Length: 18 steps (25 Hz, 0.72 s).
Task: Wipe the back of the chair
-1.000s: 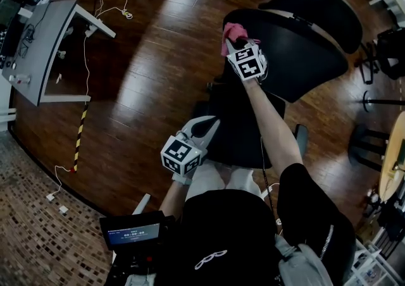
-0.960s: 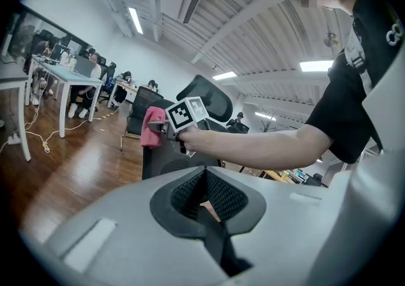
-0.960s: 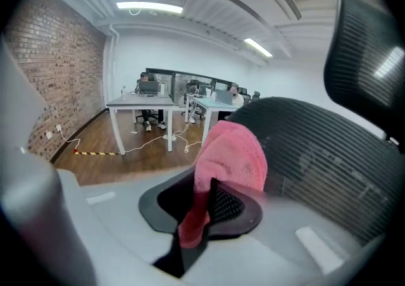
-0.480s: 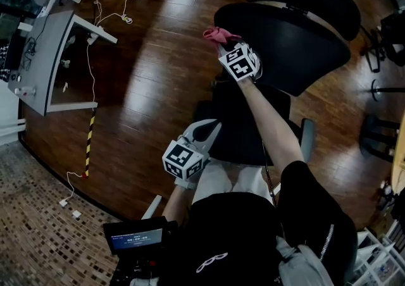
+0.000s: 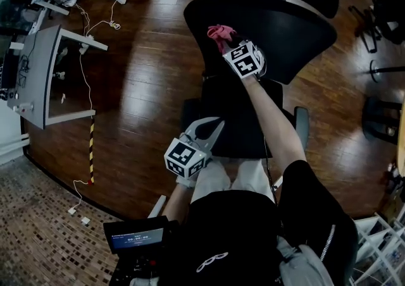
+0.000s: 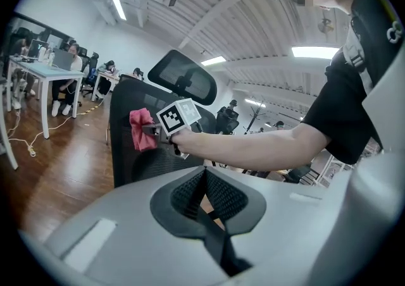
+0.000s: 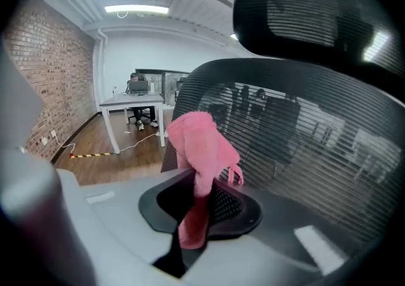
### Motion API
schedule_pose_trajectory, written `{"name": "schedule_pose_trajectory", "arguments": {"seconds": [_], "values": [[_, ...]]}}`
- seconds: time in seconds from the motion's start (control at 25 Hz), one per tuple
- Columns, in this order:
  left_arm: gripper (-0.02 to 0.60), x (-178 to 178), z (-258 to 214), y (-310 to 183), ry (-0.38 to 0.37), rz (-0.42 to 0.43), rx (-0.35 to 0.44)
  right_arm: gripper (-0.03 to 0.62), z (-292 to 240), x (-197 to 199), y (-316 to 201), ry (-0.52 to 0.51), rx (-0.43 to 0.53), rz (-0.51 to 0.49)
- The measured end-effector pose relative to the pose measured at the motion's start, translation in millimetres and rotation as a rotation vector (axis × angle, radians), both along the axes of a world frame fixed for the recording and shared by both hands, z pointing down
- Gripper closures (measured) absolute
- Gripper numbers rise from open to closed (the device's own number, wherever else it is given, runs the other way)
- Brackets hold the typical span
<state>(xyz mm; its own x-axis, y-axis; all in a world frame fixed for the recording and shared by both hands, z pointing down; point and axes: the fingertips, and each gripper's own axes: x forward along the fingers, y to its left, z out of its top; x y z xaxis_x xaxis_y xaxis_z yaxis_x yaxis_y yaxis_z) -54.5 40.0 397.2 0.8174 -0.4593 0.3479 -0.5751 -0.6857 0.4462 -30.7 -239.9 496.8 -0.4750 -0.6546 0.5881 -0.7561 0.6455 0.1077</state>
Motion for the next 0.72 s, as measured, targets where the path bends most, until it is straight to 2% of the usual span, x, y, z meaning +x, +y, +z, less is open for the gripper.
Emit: {"name": "schedule_pose_trajectory", "arguments": {"seconds": [0.32, 0.72], "values": [[0.591, 49.0, 1.9, -2.4, -0.002, 0.077, 0.005, 0.553, 6.7, 91.1, 10.8, 0.003, -0.004, 0.103], [0.591, 116.7, 1.8, 5.8, 0.004, 0.169, -0.004, 0.553, 8.1, 223.4, 33.4, 0.021, -0.011, 0.262]]}}
